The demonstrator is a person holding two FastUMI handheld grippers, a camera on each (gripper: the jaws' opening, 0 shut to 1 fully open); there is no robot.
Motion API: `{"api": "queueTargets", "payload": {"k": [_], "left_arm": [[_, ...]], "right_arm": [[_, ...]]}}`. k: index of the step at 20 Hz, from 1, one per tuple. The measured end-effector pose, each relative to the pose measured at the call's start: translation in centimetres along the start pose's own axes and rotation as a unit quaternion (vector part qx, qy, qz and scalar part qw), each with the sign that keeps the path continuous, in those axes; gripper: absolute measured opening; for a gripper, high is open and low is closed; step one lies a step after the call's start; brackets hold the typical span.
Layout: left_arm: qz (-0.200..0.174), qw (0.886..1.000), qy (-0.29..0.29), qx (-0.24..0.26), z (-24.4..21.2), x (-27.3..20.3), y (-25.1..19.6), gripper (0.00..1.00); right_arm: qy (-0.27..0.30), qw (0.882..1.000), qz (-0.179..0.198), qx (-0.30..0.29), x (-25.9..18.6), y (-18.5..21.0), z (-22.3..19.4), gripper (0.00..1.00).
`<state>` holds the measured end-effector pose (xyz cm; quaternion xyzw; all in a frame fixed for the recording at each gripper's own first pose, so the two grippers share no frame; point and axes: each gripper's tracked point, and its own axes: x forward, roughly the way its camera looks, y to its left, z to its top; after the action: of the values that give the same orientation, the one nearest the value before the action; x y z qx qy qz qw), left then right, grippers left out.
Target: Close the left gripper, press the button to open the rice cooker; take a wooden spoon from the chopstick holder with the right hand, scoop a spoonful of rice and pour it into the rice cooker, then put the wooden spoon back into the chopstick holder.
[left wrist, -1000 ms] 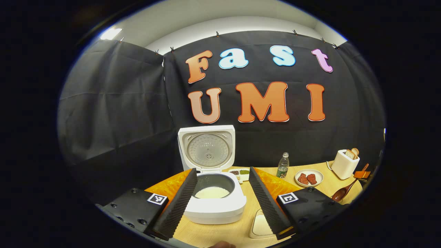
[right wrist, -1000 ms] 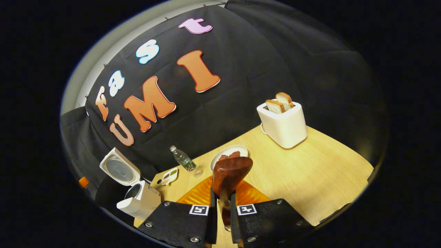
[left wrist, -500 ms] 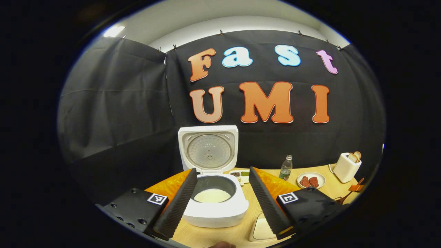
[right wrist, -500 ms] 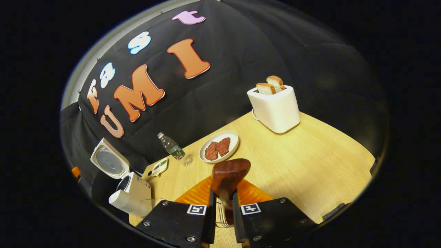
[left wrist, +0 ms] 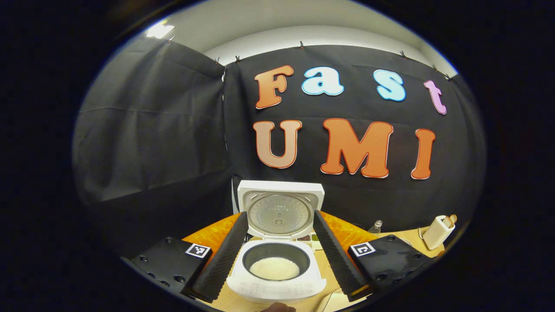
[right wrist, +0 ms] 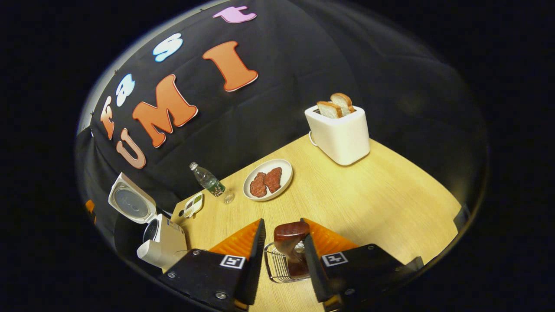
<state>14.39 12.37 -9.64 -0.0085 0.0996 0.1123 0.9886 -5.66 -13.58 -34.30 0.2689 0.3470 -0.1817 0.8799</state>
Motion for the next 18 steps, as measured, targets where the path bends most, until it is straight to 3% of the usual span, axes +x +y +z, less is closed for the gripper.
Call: {"api": "queueTargets", "payload": {"k": [3,5,12,15,18], "left_arm": [[-0.015,1.000,-0.013,0.001,1.5,4.8,0.1,0.97],[-0.006,1.000,0.013,-0.007,0.7,8.1,0.9,0.97],[-0.009,0.998,0.040,-0.056,4.1,19.4,1.1,1.00],[0.024,0.997,0.075,-0.013,2.4,24.1,2.7,1.00],[0.018,0.993,0.117,-0.008,0.5,26.5,2.3,1.00]], "right_arm": [[-0.031,0.999,0.003,-0.031,-1.1,2.2,3.4,0.77],[-0.049,0.997,0.008,-0.052,-1.7,4.0,5.4,0.82],[-0.102,0.987,0.040,-0.117,-3.9,10.6,9.4,0.84],[-0.103,0.985,0.054,-0.127,-4.0,12.9,9.9,0.84],[-0.104,0.983,0.064,-0.134,-3.7,14.4,10.3,0.84]]}}
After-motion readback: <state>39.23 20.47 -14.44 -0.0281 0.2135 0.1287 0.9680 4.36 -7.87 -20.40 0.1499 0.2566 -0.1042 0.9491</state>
